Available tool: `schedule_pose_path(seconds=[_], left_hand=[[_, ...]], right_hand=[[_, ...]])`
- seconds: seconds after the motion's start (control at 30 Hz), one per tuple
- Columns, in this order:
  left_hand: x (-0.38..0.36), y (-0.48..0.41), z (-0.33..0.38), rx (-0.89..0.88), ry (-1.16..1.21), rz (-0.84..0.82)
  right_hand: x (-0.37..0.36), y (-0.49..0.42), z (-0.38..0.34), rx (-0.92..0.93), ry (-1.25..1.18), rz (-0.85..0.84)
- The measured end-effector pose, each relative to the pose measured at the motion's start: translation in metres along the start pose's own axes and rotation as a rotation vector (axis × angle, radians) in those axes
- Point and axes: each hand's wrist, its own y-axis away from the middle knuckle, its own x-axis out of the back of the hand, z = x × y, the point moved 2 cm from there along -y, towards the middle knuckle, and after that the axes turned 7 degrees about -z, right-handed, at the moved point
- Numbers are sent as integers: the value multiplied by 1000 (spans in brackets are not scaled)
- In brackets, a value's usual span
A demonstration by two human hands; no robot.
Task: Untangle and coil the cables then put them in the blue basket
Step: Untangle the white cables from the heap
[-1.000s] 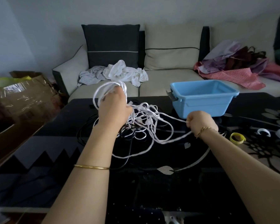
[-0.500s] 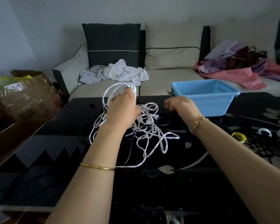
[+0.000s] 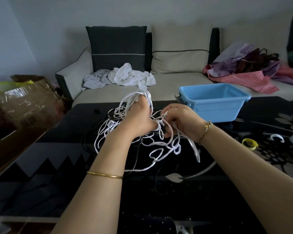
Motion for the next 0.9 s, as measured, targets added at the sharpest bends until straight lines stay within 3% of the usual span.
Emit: schedule_pose_path(seconds=[0.13,0.27,0.4,0.63,0.8,0.9], left_hand=[[-7,-2,-7,28,-34,14],[-4,1,-5,-41,-72,36],[-3,3,-5,6,-32,-80],[0,8,7,67,638,-303],[13,14,11,113,1076,-480],[17,16,10,159,1213,-515]], right_hand=[[-7,0,-4,-23,-2,-114],[-4,-3,-8,91,256,18],[5,-3,-12,199,437,134],[16,-1,-12,369,637,129],[13,-1,-8,355,385,-24],[8,-1,-6,299,281,-150]])
